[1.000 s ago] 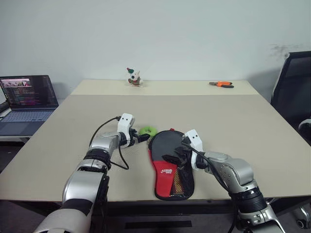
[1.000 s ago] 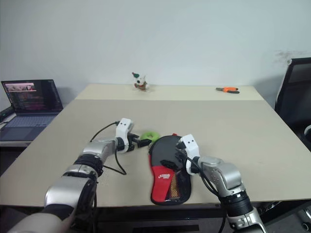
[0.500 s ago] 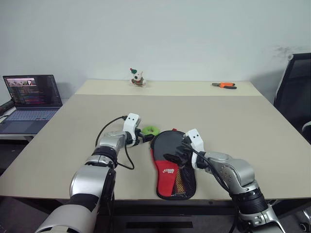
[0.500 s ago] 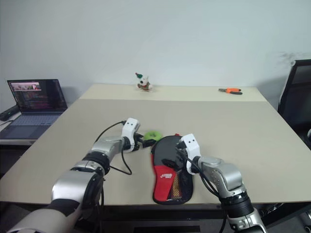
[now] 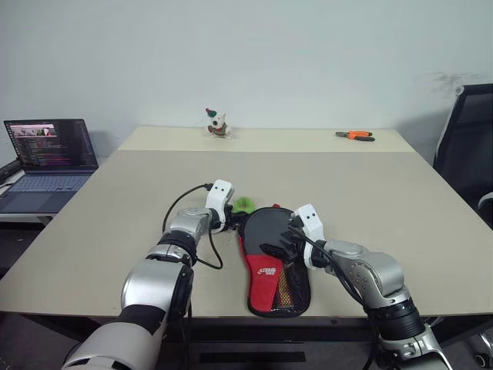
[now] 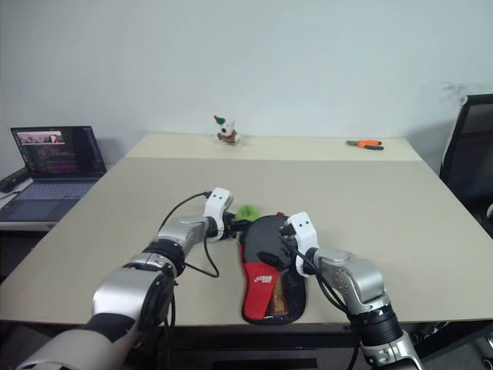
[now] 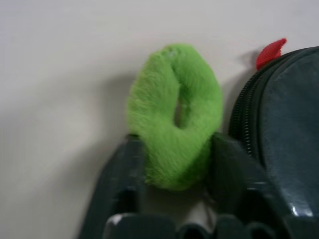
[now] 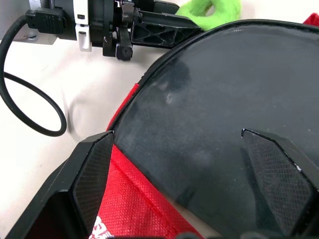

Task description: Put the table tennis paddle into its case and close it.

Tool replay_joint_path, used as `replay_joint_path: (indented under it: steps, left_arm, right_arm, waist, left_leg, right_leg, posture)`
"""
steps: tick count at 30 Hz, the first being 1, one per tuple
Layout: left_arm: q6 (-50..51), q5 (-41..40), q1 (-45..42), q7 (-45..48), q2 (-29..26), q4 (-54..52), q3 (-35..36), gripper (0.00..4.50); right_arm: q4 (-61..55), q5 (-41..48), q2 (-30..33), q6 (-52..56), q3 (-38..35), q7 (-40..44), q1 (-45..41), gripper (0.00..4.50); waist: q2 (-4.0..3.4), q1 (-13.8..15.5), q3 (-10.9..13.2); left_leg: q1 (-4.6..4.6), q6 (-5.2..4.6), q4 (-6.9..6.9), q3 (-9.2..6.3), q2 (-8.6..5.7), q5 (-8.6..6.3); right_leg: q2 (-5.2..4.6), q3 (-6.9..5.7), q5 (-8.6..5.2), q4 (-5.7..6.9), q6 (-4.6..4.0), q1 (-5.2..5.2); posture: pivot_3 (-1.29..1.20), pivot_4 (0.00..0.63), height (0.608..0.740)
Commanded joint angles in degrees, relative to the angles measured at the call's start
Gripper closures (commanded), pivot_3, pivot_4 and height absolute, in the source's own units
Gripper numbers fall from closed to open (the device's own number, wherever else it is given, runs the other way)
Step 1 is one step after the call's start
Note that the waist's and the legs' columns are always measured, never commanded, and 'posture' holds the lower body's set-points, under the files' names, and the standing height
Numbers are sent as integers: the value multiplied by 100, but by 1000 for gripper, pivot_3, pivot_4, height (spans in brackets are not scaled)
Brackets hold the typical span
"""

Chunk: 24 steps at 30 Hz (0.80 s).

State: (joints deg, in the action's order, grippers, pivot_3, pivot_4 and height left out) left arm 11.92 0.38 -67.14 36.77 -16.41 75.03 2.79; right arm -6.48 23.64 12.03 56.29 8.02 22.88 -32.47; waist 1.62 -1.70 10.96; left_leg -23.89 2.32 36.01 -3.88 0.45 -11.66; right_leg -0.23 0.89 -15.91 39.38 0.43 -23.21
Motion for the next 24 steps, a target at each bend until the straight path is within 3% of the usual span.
replay_joint_path:
  steps: [1, 3, 24]
  left_arm:
    - [-67, 17, -153, -32, 86, 43, 74, 4056]
    - [-85, -13, -171, -46, 91, 28, 126, 4428]
    - [-582, 622, -433, -720, -141, 105, -175, 4443]
  right_arm:
    - [-214, 24, -16, 13, -95, -19, -37, 0]
    - [-210, 9, 7, 5, -83, -23, -40, 0]
    - [890, -886, 227, -673, 1004, 533, 128, 0]
  waist:
    - [0, 1, 0]
    - [0, 1, 0]
    - [9, -30, -7]
  left_leg:
    - [0, 0, 1, 0, 0, 0]
    - [0, 0, 2, 0, -1, 0]
    - [23, 3, 9, 8, -3, 2]
  right_leg:
    - [0, 0, 0, 1, 0, 0]
    - [0, 0, 0, 2, 0, 0]
    - [7, 8, -12, 40, 22, 1]
  posture:
    - [0, 150, 740]
    - [0, 150, 740]
    - [0, 150, 740]
